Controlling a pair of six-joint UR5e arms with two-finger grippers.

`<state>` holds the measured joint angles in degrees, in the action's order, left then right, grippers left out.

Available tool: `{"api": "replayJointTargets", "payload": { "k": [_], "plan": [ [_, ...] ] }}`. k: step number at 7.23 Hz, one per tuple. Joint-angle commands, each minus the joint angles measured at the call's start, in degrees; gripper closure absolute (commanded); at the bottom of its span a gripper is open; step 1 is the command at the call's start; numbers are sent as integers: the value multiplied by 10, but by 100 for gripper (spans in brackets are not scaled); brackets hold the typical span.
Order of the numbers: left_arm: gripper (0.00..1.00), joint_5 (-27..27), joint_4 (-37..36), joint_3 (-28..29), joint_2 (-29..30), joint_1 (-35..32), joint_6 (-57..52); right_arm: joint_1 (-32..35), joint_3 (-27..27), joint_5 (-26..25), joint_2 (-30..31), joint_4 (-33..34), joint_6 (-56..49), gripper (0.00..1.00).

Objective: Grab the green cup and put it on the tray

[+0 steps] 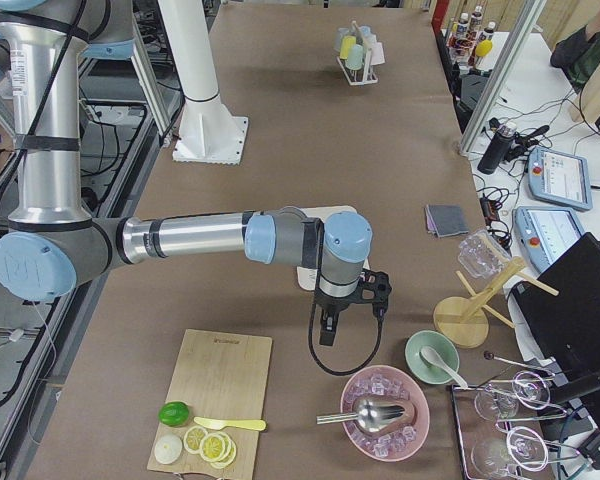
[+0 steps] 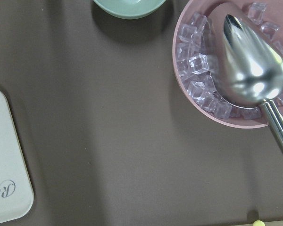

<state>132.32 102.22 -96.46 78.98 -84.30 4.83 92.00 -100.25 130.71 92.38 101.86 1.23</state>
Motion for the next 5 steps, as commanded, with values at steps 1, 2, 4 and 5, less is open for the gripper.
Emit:
{"api": "replayJointTargets", "payload": {
  "k": [1,2,4,5],
  "plan": [
    [2,0,-6,0,1,1,0,-2,-6,1,-4,-1,0,0],
    [2,0,-17,0,2,1,0,-2,-24,4,2,1,3,0],
    [2,0,-61,-5,12,3,-3,-2,-31,11,-3,0,5,0],
    [2,0,-84,-25,15,3,-3,-2,-32,12,-3,-1,6,0]
  ]
}}
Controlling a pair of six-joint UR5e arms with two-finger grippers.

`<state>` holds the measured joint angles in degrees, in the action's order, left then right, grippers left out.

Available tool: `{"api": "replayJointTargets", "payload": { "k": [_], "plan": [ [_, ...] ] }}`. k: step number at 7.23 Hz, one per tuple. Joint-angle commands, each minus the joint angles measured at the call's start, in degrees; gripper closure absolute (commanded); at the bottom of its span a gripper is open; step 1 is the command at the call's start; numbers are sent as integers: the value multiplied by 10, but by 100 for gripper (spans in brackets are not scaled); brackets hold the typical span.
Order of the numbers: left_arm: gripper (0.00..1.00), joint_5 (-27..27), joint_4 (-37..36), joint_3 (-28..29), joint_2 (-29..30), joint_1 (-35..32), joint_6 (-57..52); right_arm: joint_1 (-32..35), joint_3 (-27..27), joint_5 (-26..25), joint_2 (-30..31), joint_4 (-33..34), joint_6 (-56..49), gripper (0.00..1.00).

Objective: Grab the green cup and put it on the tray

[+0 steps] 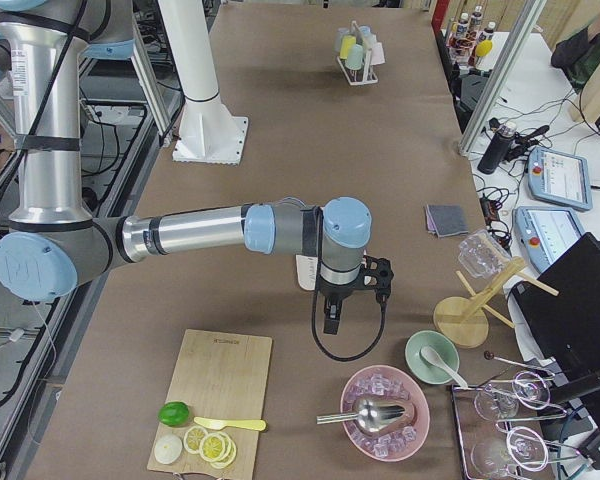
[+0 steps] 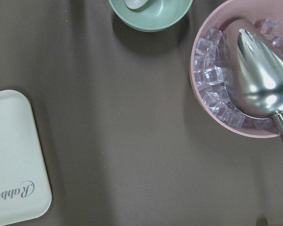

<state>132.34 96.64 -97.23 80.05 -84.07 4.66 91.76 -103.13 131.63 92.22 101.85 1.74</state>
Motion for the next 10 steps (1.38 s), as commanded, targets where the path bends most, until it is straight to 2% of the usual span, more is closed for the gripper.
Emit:
{"api": "replayJointTargets", "payload": {
  "k": [1,3,4,6,7,8,10],
  "plan": [
    [2,-1,-37,-45,11,0,-1,1,-5,5,3,0,0,0],
    [2,-1,-43,-73,71,27,-3,0,-5,18,5,0,1,0],
    [2,-7,-90,-84,121,58,-9,0,-6,20,6,0,0,0],
    [2,-98,-146,-129,206,160,-24,0,-7,30,6,1,1,0],
    [2,-156,-192,-138,257,198,-79,1,-8,41,7,2,1,0],
    [2,-196,-260,-138,306,225,-122,0,-8,46,8,2,1,0],
    [2,-298,-396,-136,409,315,-129,-9,-18,47,6,1,1,0]
  ]
}}
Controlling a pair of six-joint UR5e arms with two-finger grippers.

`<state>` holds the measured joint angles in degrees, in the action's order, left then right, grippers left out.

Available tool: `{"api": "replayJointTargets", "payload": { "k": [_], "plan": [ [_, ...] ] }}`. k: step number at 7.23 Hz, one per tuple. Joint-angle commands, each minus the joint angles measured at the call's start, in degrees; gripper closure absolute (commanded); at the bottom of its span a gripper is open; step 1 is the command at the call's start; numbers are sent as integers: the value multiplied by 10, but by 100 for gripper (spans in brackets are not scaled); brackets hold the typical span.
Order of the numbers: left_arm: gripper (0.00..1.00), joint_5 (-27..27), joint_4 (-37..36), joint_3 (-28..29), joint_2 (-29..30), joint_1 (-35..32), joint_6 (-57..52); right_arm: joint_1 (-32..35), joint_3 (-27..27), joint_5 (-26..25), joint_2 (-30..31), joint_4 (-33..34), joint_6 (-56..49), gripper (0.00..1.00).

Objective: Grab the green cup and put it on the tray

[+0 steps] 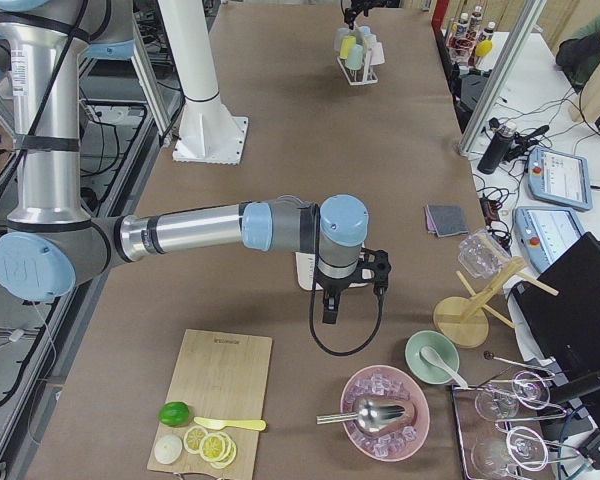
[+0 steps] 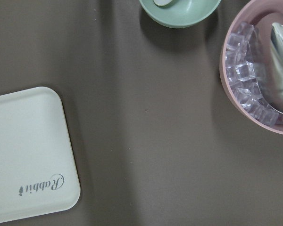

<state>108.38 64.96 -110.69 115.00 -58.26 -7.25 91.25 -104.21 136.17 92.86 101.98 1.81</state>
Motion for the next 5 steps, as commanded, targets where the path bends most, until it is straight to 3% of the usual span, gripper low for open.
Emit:
{"api": "replayJointTargets", "payload": {
  "k": [1,3,4,5],
  "plan": [
    [2,-86,-120,5,85,94,-11,-5,-13,2,-1,-6,3,0],
    [2,-206,-227,7,115,193,-35,-32,-20,13,-18,-22,100,0],
    [2,-249,-245,18,121,219,-87,-50,-19,56,-17,-34,127,0],
    [2,-259,-246,34,124,220,-138,-80,-26,69,-12,-68,145,0]
  ]
}}
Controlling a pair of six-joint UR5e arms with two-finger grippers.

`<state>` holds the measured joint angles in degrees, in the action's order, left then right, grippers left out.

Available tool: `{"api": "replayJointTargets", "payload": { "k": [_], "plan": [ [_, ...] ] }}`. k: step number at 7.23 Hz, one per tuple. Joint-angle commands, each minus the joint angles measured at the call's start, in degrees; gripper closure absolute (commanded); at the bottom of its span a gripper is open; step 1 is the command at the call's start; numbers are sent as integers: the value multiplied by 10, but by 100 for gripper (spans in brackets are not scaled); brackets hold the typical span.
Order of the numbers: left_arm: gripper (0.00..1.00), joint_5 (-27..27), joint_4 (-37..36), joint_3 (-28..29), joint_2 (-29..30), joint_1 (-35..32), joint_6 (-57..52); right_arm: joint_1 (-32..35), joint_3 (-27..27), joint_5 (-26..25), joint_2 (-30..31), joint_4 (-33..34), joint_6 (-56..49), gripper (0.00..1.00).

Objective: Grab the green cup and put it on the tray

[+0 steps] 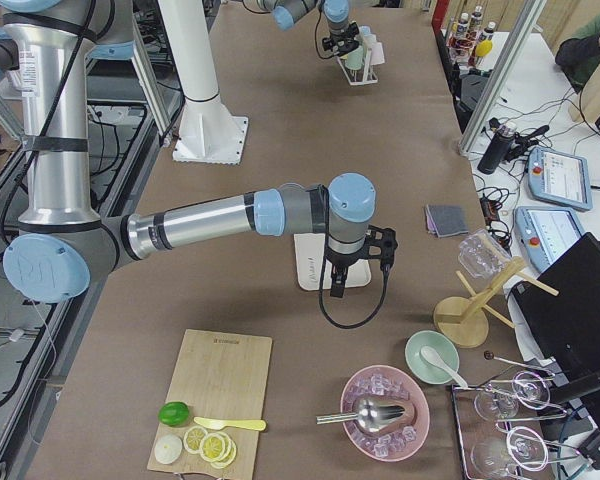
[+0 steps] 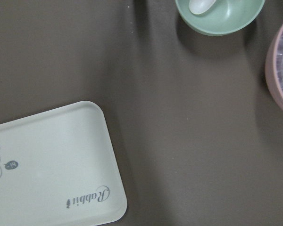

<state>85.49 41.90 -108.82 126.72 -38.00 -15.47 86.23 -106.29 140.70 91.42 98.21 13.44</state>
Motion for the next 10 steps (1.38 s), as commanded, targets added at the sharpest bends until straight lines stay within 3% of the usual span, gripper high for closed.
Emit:
{"api": "replayJointTargets", "payload": {
  "k": [1,2,3,4,5,6,7,8,10],
  "plan": [
    [2,-50,-12,23,12,17,-129,-67,0,8,18,-116,41,0],
    [2,-75,-14,49,19,17,-172,-83,15,-14,27,-169,54,0],
    [2,-132,-16,89,29,23,-194,-102,61,-17,36,-270,54,0],
    [2,-187,-37,97,30,39,-281,-111,150,-16,39,-410,63,0],
    [2,-217,-38,108,26,68,-294,-138,204,-14,34,-511,120,0],
    [2,-219,-41,133,25,80,-294,-181,204,-24,32,-555,213,0],
    [2,-233,-56,168,25,87,-287,-215,209,-56,31,-577,239,0],
    [2,-310,-60,198,24,102,-221,-223,212,-60,30,-576,240,0],
    [2,-349,-78,193,11,102,-165,-224,243,-57,19,-576,243,3]
  ]
}}
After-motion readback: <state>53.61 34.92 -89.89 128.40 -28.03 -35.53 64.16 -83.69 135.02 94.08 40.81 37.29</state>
